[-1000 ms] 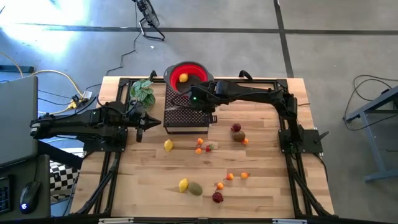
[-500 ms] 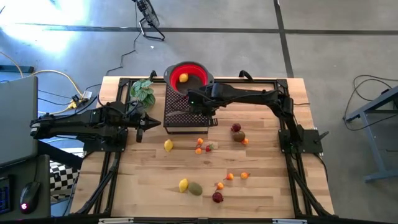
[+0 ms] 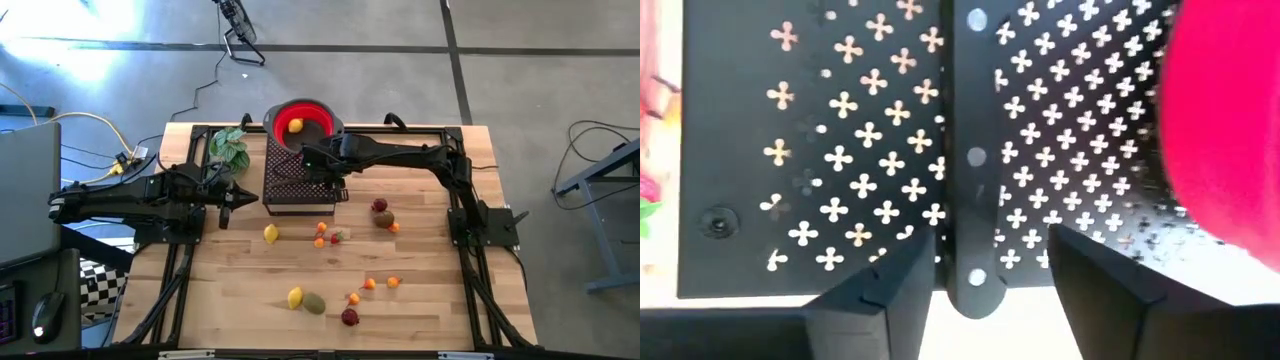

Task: Pick & Place Fruit
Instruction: Put the top pomegranate into the red strainer bowl

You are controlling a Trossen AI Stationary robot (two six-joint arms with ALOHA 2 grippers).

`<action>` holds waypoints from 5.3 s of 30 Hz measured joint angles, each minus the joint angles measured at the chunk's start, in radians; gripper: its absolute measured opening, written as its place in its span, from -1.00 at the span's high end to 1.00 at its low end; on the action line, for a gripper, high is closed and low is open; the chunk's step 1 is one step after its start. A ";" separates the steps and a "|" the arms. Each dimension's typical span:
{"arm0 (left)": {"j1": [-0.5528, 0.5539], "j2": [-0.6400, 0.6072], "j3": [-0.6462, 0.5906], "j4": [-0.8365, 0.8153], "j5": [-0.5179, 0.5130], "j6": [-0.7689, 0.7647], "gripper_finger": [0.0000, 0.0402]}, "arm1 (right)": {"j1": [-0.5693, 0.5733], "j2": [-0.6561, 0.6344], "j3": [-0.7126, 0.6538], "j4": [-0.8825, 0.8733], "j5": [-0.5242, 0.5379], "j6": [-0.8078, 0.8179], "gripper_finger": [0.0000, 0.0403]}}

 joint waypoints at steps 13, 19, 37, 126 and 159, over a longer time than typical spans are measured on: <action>0.000 0.000 0.000 -0.007 0.000 0.000 1.00 | 0.037 -0.110 0.000 -0.041 0.017 0.010 0.38; 0.000 0.000 0.000 -0.019 -0.002 0.009 1.00 | 0.011 -0.178 0.000 -0.082 -0.133 0.082 0.85; 0.000 0.000 0.000 -0.018 -0.011 0.038 1.00 | -0.059 -0.609 -0.586 0.192 -0.284 0.319 0.99; 0.014 -0.420 -0.173 -0.061 -0.391 0.317 1.00 | -0.327 -0.752 -0.896 0.452 -0.362 0.438 0.99; 0.014 -0.420 -0.173 -0.029 -0.396 0.393 1.00 | -0.218 -0.750 -0.897 0.322 -0.239 0.453 -0.40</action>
